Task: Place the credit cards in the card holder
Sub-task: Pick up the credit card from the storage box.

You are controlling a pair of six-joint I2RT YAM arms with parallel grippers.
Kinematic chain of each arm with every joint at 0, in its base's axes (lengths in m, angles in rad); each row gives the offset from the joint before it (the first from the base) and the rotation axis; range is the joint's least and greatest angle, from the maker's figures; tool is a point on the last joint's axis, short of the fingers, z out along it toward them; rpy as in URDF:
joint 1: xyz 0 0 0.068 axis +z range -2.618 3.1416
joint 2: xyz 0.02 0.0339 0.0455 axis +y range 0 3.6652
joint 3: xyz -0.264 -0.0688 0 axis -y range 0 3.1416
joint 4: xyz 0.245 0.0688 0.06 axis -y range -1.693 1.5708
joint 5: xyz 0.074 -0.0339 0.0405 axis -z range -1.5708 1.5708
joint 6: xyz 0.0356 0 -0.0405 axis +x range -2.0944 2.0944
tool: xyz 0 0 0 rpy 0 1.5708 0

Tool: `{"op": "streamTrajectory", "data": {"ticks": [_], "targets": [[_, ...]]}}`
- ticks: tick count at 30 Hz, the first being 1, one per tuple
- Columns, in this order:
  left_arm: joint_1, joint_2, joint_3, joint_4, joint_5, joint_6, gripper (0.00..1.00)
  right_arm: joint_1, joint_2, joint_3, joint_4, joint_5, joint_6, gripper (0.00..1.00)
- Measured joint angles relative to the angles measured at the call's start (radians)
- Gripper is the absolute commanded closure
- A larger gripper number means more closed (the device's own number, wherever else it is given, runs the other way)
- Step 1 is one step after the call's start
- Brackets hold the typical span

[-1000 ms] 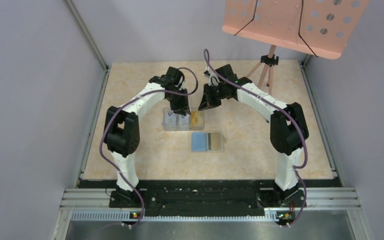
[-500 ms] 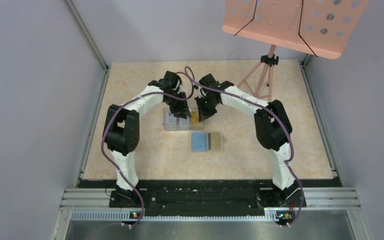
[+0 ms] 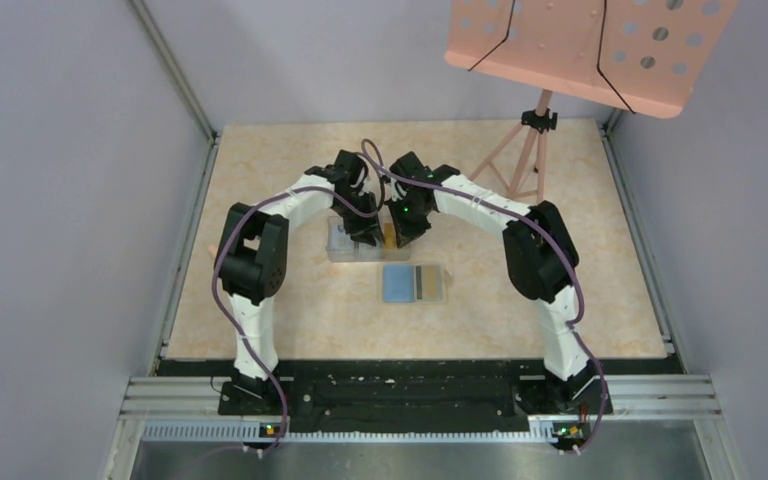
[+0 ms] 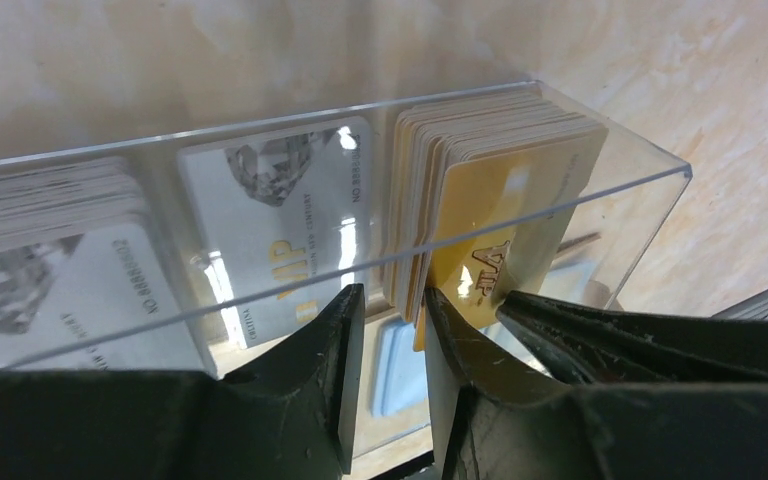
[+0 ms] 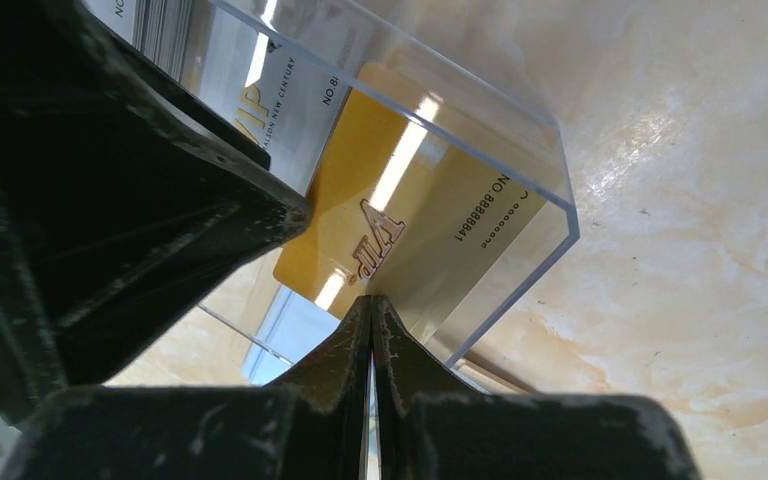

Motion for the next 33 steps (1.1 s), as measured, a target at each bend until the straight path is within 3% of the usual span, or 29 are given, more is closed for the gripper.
{"op": "streamTrajectory", "data": {"ticks": [12, 33], "targets": [[-0.016, 0.012, -0.009, 0.048, 0.043, -0.04, 0.87, 0.0, 0.0, -0.008, 0.004, -0.018, 0.008, 1.0], [-0.019, 0.005, -0.017, 0.071, 0.06, -0.048, 0.87, -0.019, -0.019, -0.014, -0.001, -0.047, 0.008, 1.0]]}}
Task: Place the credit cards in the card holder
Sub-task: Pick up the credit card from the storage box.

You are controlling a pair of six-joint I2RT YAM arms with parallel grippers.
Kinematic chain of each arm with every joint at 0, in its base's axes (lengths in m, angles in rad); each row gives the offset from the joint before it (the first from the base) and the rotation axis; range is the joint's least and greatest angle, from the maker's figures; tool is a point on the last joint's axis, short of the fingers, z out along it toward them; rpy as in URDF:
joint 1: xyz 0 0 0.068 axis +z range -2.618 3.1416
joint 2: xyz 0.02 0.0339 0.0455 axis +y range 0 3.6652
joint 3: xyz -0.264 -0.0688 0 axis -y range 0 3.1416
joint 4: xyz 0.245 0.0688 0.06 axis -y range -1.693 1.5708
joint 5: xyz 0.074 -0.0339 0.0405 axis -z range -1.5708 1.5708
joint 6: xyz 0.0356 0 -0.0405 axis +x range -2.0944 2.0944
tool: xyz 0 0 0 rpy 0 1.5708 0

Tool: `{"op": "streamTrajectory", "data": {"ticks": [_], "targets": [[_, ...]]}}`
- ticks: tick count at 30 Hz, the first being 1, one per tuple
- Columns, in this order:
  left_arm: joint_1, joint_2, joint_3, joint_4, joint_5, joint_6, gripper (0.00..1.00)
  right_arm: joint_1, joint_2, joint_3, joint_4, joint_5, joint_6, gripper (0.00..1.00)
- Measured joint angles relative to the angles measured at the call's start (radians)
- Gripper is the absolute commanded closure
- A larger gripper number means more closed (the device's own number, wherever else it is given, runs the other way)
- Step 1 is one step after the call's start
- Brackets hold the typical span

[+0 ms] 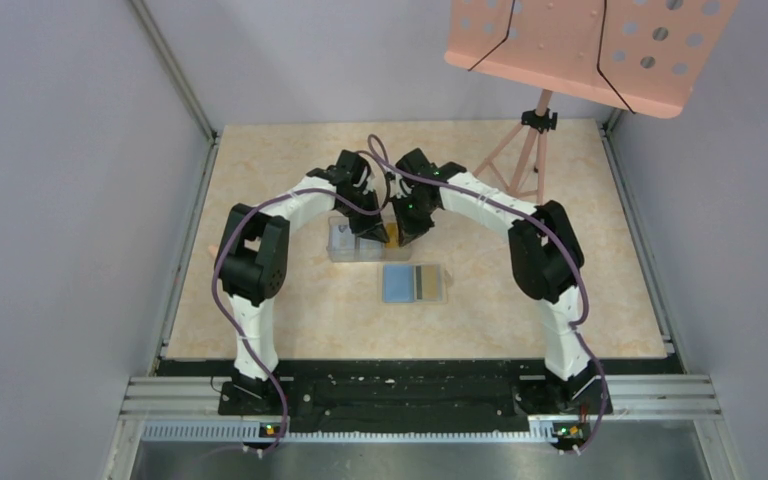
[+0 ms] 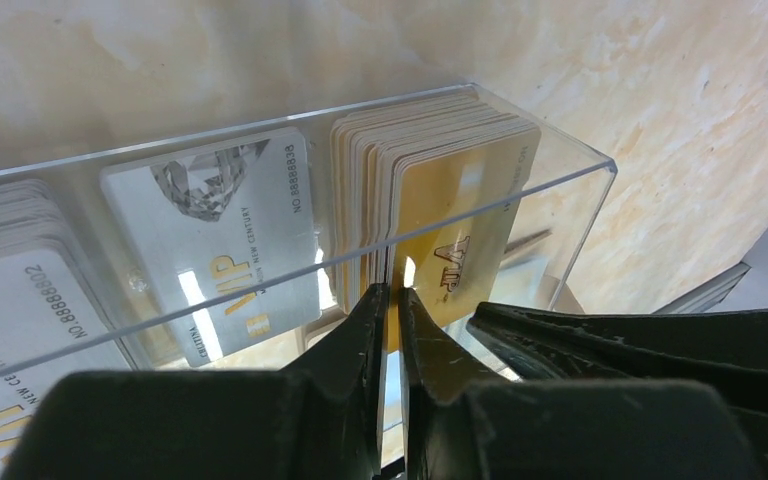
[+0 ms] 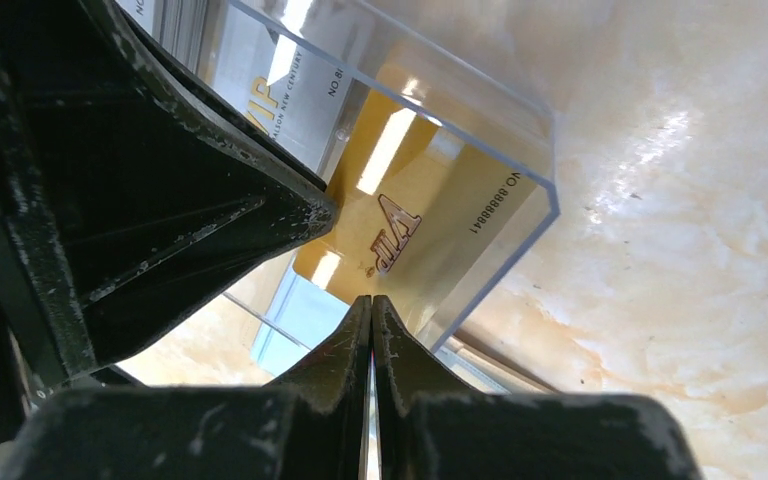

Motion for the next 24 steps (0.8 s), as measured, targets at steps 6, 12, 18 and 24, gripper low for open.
{"op": "streamTrajectory", "data": {"ticks": [6, 12, 18, 24], "targets": [[-0.021, -0.004, 0.024, -0.017, -0.013, 0.017, 0.84, -0.025, -0.038, -0.001, -0.002, -0.001, 0.0, 1.0], [-0.052, -0.004, 0.099, -0.087, -0.059, 0.043, 0.78, -0.05, -0.078, -0.002, -0.003, -0.004, 0.0, 1.0], [-0.081, 0.02, 0.196, -0.173, -0.11, 0.074, 0.78, -0.071, -0.1, -0.026, 0.002, -0.014, 0.004, 1.0], [-0.096, 0.084, 0.262, -0.246, -0.155, 0.114, 0.77, -0.085, -0.106, -0.065, 0.004, -0.032, 0.008, 1.0]]}}
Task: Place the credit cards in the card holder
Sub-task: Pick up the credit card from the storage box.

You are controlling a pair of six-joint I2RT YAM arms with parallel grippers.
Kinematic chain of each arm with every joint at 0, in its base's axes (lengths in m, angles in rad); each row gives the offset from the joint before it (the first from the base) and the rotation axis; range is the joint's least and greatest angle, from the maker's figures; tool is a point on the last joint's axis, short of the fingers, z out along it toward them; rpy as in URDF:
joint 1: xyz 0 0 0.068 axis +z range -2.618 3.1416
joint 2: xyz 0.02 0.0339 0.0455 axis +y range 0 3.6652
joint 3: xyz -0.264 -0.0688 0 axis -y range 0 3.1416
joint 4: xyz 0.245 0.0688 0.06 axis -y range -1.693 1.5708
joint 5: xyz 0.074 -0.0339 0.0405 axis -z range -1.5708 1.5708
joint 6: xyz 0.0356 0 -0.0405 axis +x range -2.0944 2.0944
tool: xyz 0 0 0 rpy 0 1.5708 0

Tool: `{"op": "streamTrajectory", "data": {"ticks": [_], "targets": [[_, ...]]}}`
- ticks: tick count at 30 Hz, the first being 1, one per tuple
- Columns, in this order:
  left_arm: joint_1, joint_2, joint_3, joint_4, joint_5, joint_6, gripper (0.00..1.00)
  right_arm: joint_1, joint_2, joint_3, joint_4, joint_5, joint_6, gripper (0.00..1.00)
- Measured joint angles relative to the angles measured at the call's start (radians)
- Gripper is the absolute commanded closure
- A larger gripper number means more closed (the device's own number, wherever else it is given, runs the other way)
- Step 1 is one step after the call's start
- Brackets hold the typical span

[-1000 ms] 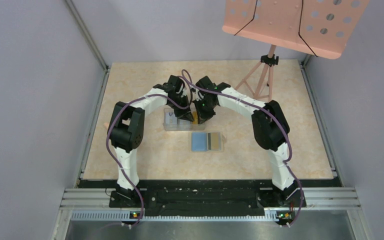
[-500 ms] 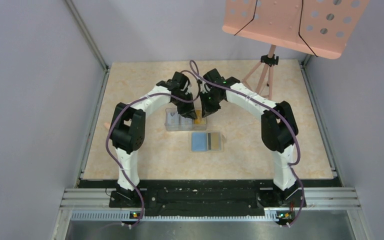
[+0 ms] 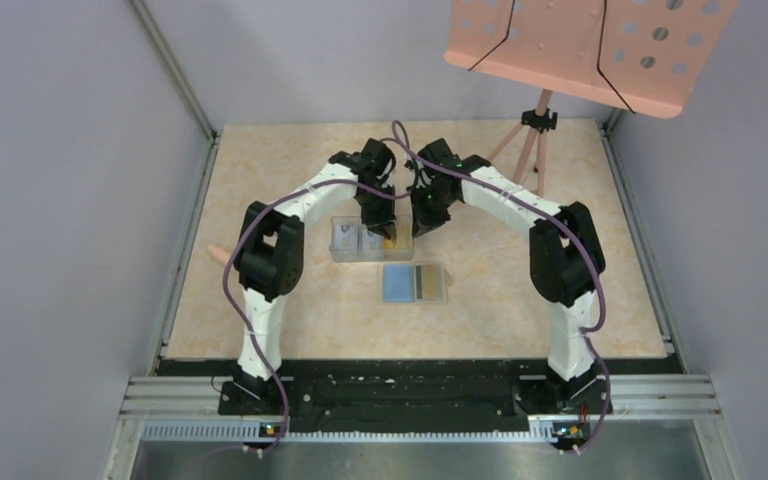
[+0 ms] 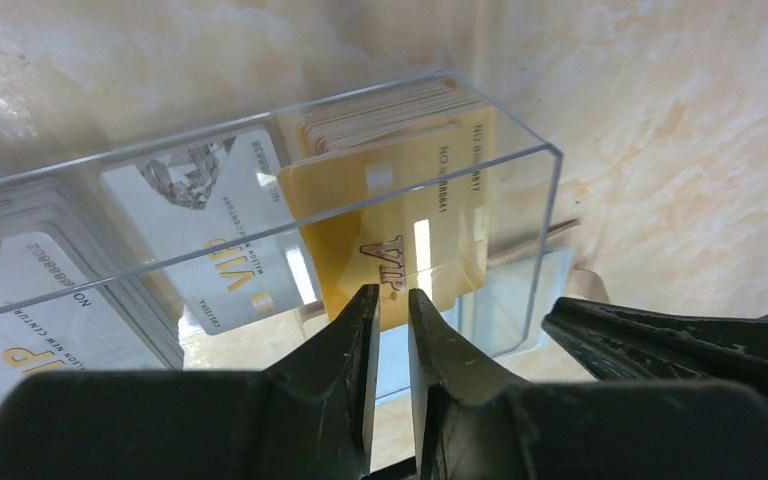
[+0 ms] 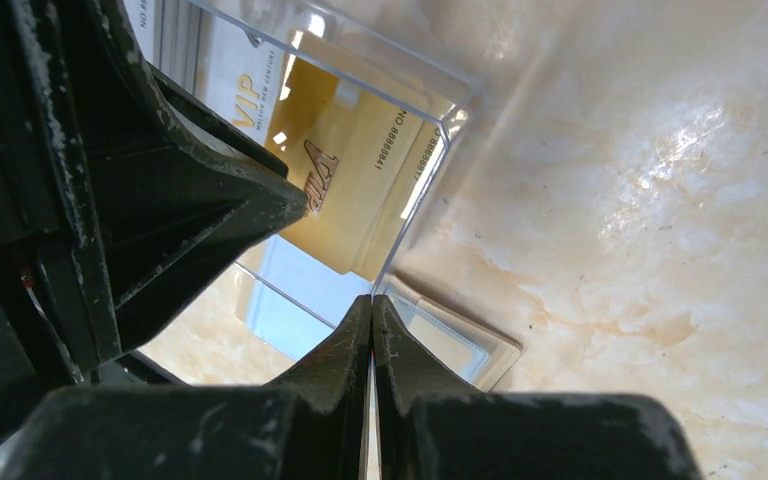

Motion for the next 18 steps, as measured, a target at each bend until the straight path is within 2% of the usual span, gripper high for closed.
{"op": "streamTrajectory", "data": {"ticks": [10, 18], "targets": [[-0.005, 0.024, 0.018, -0.051, -0.049, 0.024, 0.69, -0.009, -0.001, -0.023, 0.003, -0.032, 0.007, 1.0], [0.028, -0.087, -0.086, 0.028, -0.011, -0.005, 0.66, -0.008, -0.003, -0.024, 0.046, -0.087, 0.006, 1.0]]}}
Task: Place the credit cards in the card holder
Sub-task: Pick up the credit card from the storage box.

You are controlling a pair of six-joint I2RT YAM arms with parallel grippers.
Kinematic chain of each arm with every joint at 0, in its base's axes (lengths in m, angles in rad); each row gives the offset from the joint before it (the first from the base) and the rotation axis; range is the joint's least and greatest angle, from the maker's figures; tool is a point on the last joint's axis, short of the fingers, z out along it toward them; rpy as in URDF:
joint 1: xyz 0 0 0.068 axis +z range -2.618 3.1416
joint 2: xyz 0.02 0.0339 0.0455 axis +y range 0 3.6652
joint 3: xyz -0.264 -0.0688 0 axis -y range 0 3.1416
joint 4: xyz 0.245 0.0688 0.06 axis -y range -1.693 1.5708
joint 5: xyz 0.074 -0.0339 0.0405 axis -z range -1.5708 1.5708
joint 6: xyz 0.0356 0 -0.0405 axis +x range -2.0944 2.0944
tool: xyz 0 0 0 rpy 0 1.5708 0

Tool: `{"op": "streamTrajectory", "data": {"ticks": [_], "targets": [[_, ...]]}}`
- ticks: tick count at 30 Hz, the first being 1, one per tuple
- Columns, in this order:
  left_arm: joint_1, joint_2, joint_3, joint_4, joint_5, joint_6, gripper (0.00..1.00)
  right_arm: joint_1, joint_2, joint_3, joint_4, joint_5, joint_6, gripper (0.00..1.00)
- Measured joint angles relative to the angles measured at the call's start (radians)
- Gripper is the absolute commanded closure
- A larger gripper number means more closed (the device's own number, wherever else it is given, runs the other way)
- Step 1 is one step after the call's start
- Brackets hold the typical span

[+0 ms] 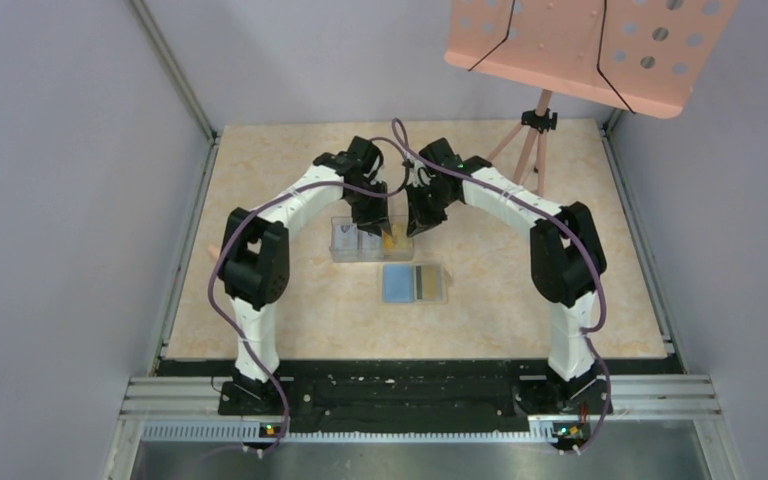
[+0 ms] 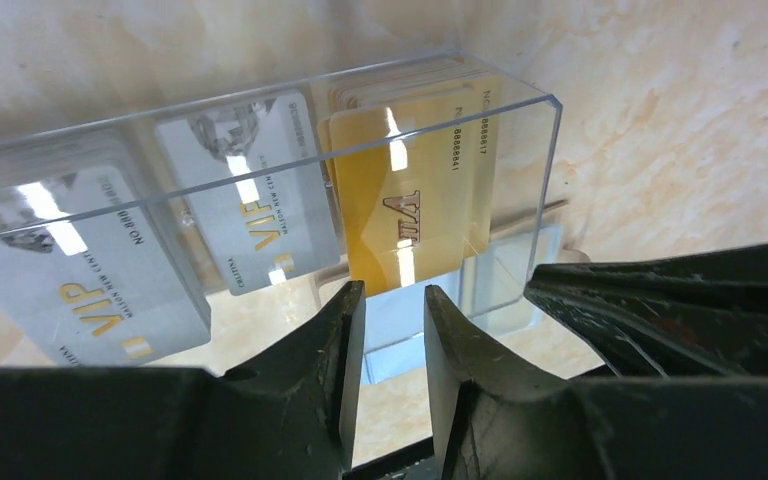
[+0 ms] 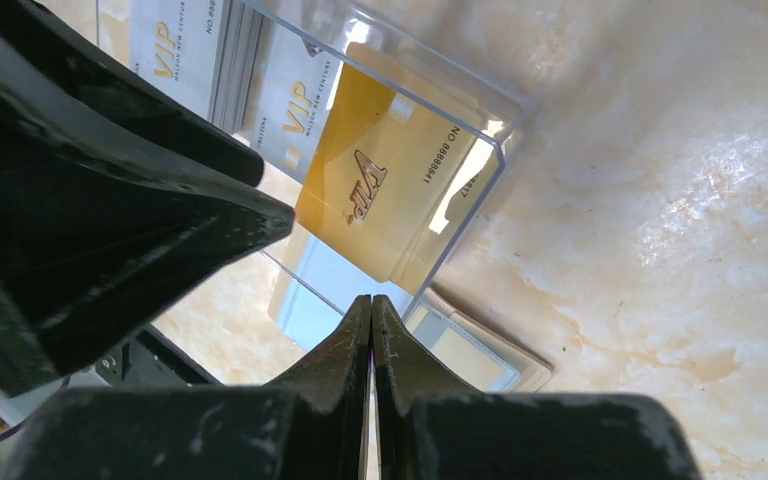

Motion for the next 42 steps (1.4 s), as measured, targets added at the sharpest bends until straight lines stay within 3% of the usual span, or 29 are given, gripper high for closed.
{"op": "streamTrajectory", "data": {"ticks": [8, 17, 26, 38, 42], "targets": [[0.067, -0.033, -0.057, 0.054, 0.068, -0.023, 0.67, 0.027, 0.018, 0.044, -0.016, 0.036, -0.006, 1.0], [0.072, -0.013, -0.075, 0.054, 0.089, -0.033, 0.74, 0.073, 0.098, 0.08, -0.063, 0.141, -0.026, 1.0], [0.041, 0.045, -0.073, 0.05, 0.089, -0.039, 0.94, 0.081, 0.109, 0.082, -0.075, 0.164, -0.022, 1.0], [0.032, 0.052, -0.055, 0.064, 0.148, -0.066, 0.99, 0.079, 0.107, 0.083, -0.076, 0.158, -0.009, 1.0], [0.024, 0.052, -0.051, 0.075, 0.162, -0.071, 0.95, 0.058, 0.08, 0.079, -0.075, 0.157, -0.003, 1.0]]}}
